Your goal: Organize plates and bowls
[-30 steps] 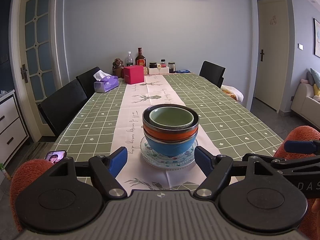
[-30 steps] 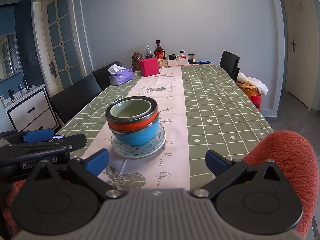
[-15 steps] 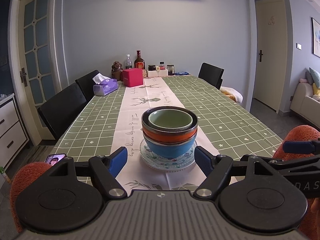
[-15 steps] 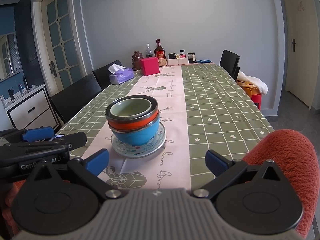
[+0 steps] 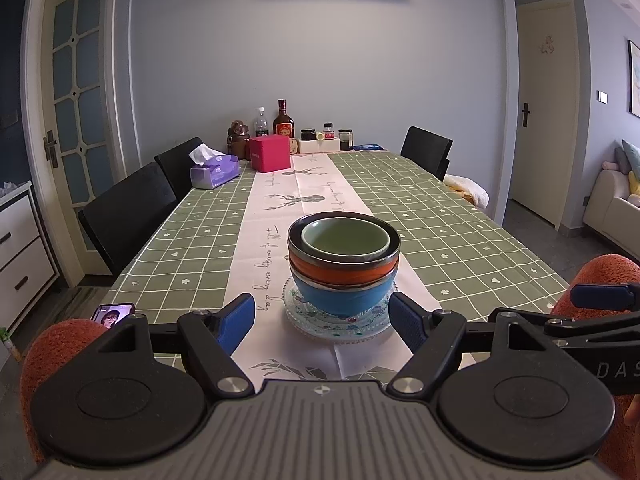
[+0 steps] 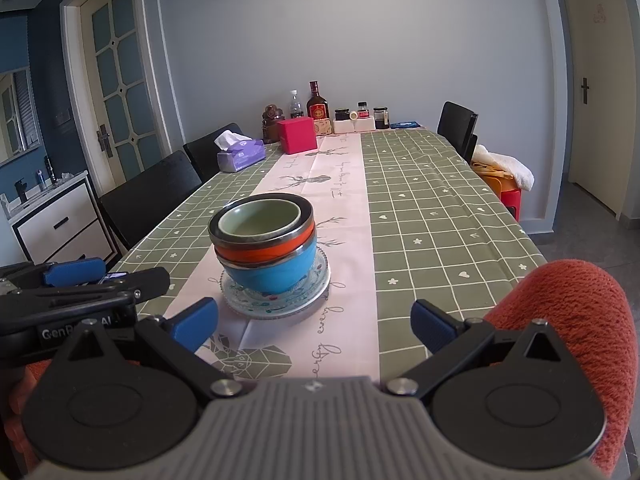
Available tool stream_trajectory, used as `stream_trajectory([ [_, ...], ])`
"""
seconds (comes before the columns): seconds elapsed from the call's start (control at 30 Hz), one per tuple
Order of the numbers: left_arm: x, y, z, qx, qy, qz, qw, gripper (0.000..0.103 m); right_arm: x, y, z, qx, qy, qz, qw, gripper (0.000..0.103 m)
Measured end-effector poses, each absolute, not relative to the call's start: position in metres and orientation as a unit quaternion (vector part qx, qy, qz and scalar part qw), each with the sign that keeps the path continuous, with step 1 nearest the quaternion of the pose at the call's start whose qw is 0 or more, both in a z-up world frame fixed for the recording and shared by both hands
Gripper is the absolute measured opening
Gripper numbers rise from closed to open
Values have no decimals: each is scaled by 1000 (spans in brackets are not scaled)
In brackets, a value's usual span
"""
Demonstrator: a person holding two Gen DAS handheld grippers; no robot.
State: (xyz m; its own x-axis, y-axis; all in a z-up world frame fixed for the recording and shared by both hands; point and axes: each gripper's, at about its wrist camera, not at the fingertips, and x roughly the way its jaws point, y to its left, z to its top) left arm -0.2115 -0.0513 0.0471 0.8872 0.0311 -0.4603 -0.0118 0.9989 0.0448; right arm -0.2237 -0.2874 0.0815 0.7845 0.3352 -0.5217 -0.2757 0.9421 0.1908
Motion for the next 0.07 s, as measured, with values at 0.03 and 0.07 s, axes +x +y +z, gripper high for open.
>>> stream_trajectory([
  [0.03,-212,-51,47,20,237,12,971,89,-223,-288,81,52,286,162,943,100],
  [0.07,-212,-51,47,18,238,13,971,89,-223,-288,81,53,286,162,943,100],
])
